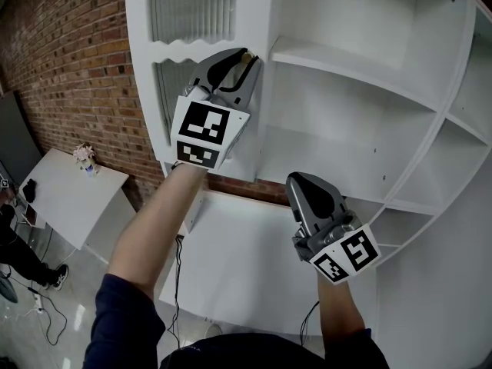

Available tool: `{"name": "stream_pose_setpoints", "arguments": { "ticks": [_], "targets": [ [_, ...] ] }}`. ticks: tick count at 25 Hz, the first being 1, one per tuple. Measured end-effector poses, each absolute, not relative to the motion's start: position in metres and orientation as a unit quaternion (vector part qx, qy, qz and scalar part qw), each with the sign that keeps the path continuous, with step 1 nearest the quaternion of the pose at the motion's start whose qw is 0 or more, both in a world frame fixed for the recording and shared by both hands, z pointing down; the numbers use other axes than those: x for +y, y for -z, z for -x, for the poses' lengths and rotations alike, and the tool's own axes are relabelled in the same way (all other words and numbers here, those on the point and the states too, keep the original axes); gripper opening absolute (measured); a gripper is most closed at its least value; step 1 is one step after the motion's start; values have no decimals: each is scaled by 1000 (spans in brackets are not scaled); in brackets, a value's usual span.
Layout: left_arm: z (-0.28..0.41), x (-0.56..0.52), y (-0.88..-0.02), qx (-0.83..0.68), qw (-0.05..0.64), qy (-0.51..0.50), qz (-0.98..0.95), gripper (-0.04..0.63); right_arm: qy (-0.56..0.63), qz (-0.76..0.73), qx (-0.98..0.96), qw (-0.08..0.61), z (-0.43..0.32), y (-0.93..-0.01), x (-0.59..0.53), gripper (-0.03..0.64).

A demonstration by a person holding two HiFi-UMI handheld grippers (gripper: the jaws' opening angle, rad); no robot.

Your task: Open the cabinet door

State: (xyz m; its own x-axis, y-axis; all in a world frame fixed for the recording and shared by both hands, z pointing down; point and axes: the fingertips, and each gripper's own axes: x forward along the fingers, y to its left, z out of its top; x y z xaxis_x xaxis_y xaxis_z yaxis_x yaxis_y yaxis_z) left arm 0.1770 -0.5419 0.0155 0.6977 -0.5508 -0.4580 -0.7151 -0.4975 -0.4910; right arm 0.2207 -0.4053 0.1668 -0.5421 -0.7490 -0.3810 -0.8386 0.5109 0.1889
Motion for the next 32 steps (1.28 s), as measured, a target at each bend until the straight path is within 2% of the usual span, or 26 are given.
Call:
{"name": "stream_pose_setpoints", "arguments": {
  "ticks": [13,21,32],
  "targets": [
    [-157,-516,-14,389,328,-122,852,80,-172,434,876,119,-214,-166,-384,17],
    [-135,-491,-16,362,342,-119,859,75,-184,432,876,111,-175,-157,-373,17],
    [-96,-452,-15,288,320,-152,890,74,-195,455,862,109,-117,-148,-359,17]
  ]
}}
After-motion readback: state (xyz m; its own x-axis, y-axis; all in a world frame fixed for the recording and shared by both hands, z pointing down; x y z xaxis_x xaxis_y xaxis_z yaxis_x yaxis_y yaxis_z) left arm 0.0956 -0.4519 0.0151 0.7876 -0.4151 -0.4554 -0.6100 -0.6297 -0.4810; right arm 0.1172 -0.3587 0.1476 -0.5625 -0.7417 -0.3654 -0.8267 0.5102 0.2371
